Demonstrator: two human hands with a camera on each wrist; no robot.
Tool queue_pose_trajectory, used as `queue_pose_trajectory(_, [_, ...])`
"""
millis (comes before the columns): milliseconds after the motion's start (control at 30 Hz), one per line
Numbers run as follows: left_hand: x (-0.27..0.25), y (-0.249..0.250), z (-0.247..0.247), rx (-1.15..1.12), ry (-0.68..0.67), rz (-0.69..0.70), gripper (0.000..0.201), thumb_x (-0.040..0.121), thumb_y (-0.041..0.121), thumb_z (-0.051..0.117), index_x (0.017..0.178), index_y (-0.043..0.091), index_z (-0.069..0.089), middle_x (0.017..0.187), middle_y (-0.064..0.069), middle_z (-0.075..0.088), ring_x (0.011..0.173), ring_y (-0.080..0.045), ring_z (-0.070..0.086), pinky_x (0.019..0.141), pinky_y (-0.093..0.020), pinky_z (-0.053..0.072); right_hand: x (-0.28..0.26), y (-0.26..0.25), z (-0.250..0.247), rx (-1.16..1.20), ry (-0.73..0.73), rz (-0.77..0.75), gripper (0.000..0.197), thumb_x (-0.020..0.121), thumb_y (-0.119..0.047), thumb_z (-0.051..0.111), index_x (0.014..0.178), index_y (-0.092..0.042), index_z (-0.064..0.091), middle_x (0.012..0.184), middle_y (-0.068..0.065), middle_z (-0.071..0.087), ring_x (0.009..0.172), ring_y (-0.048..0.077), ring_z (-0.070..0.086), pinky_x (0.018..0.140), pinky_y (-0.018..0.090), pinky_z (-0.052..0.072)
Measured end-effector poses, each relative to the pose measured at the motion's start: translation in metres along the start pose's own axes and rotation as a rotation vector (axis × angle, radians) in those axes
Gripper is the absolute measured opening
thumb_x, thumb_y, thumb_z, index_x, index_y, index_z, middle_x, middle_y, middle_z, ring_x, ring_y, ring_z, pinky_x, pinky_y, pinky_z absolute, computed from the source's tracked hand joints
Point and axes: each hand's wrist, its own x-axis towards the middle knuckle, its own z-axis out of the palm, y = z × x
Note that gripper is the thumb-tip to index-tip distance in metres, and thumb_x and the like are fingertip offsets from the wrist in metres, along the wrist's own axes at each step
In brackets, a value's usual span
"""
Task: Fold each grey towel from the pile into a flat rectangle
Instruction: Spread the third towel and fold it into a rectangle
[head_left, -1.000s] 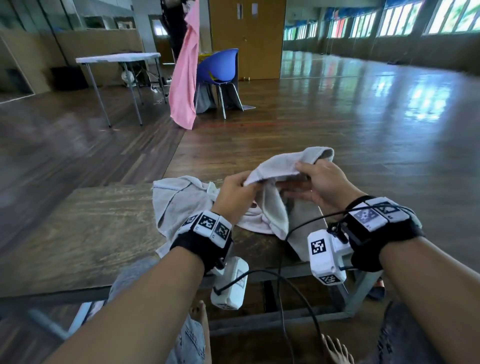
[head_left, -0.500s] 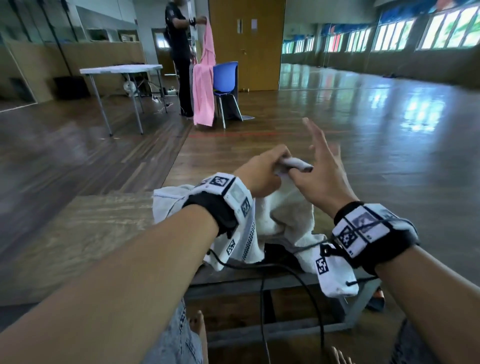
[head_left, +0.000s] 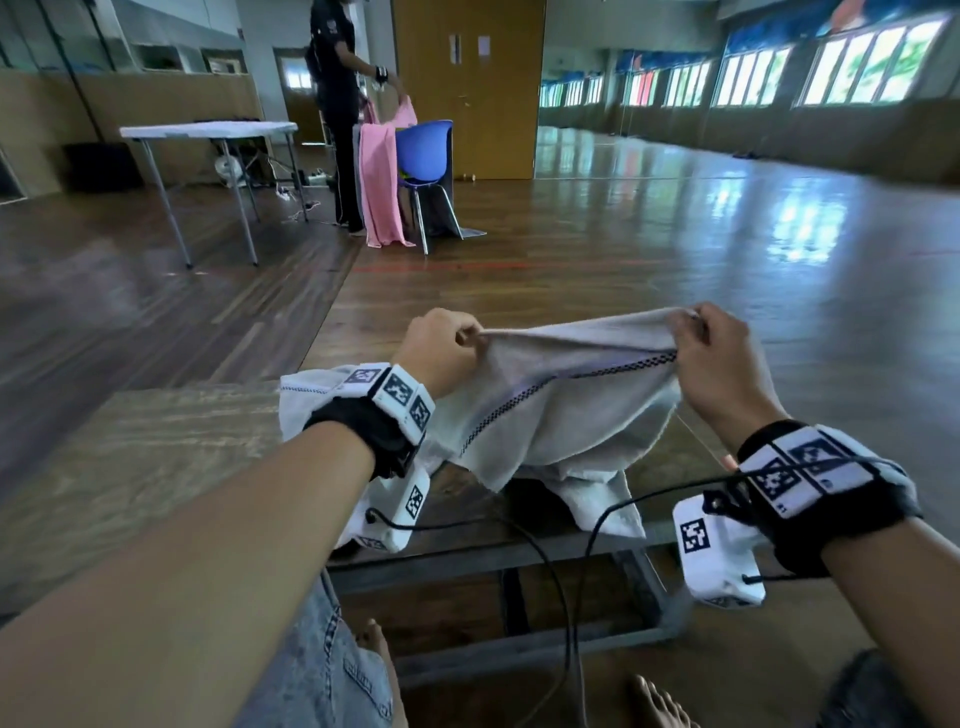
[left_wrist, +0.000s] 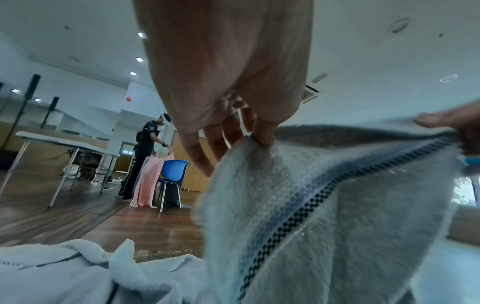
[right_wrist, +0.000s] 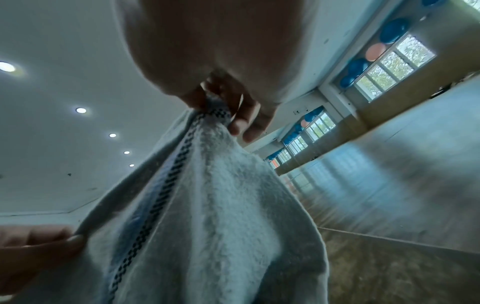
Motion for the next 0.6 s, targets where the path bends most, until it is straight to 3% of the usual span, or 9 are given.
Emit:
queue_pose_trajectory(67, [0.001, 0.000, -0.001, -0.055, 0.038, 0.003, 0.017, 0.096, 0.017, 0.054, 0.087, 0.015, 0.069, 0.074, 0.002, 0.063, 0.070, -0.012, 0.054, 0.059, -0.021, 0.034, -0.004, 0.002, -0.003, 0.018, -0.081, 0.048, 0.029, 0.100, -0.045, 0.049, 0.112, -0.020, 0.055, 0.105, 0.005, 0.063, 0.098, 0.028, 0.058, 0.075, 0.036, 0.041])
queue_pose_trajectory(167, [0.003, 0.011, 0.001, -0.144, 0.049, 0.028, 0.019, 0.098, 0.019, 0.052, 0.083, 0.015, 0.063, 0.065, 0.007, 0.055, 0.066, -0.011, 0.050, 0.059, -0.024, 0.035, -0.017, 0.000, -0.003, -0.001, -0.252, 0.005, 0.064, 0.079, -0.071, 0.062, 0.134, -0.049, 0.038, 0.120, 0.004, 0.052, 0.114, 0.027, 0.043, 0.093, 0.044, 0.038])
queue_pose_trajectory(233, [0.002, 0.023, 0.004, -0.147, -0.008, 0.092, 0.017, 0.098, 0.017, 0.051, 0.087, 0.018, 0.064, 0.072, 0.007, 0.059, 0.076, -0.015, 0.057, 0.068, -0.026, 0.041, -0.025, -0.002, 0.002, -0.023, -0.372, -0.021, 0.086, 0.061, -0.082, 0.065, 0.136, -0.061, 0.028, 0.128, 0.000, 0.048, 0.121, 0.024, 0.035, 0.095, 0.045, 0.032])
queue_pose_trajectory(300, [-0.003, 0.035, 0.008, -0.117, -0.086, 0.171, 0.018, 0.097, 0.014, 0.051, 0.091, 0.020, 0.066, 0.078, 0.007, 0.063, 0.083, -0.017, 0.062, 0.073, -0.026, 0.045, -0.031, -0.004, 0.015, -0.051, -0.429, -0.055, 0.095, 0.053, -0.081, 0.068, 0.137, -0.057, 0.030, 0.126, -0.009, 0.050, 0.121, 0.019, 0.034, 0.093, 0.040, 0.030])
queue_pose_trajectory(367, [-0.006, 0.042, 0.010, -0.066, -0.165, 0.219, 0.017, 0.097, 0.014, 0.051, 0.095, 0.019, 0.067, 0.087, 0.004, 0.067, 0.087, -0.017, 0.063, 0.077, -0.028, 0.047, -0.034, -0.006, 0.028, -0.053, -0.455, -0.053, 0.092, 0.055, -0.072, 0.074, 0.135, -0.045, 0.038, 0.115, -0.016, 0.058, 0.114, 0.013, 0.046, 0.089, 0.036, 0.040])
queue_pose_trajectory(433, [-0.008, 0.043, 0.009, -0.029, -0.226, 0.217, 0.016, 0.096, 0.014, 0.052, 0.097, 0.017, 0.067, 0.094, 0.000, 0.069, 0.090, -0.018, 0.062, 0.081, -0.030, 0.048, -0.038, -0.004, 0.039, -0.003, -0.465, -0.009, 0.073, 0.063, -0.054, 0.080, 0.126, -0.035, 0.050, 0.103, -0.013, 0.066, 0.101, 0.009, 0.063, 0.086, 0.038, 0.053])
queue_pose_trajectory(533, [-0.012, 0.039, 0.006, -0.022, -0.298, 0.187, 0.022, 0.091, 0.009, 0.050, 0.096, 0.018, 0.069, 0.091, 0.000, 0.070, 0.086, -0.017, 0.063, 0.078, -0.031, 0.050, -0.047, 0.000, 0.048, -0.052, -0.415, -0.026, 0.042, 0.069, -0.050, 0.074, 0.105, -0.035, 0.060, 0.090, -0.015, 0.069, 0.086, -0.002, 0.065, 0.077, 0.030, 0.055])
queue_pose_trajectory(600, [-0.016, 0.034, 0.004, -0.013, -0.334, 0.181, 0.022, 0.089, 0.009, 0.052, 0.095, 0.021, 0.070, 0.083, 0.004, 0.067, 0.079, -0.012, 0.061, 0.070, -0.027, 0.048, -0.053, 0.000, 0.051, -0.107, -0.390, -0.063, 0.026, 0.070, -0.050, 0.065, 0.091, -0.035, 0.064, 0.081, -0.015, 0.069, 0.081, 0.001, 0.064, 0.071, 0.031, 0.053])
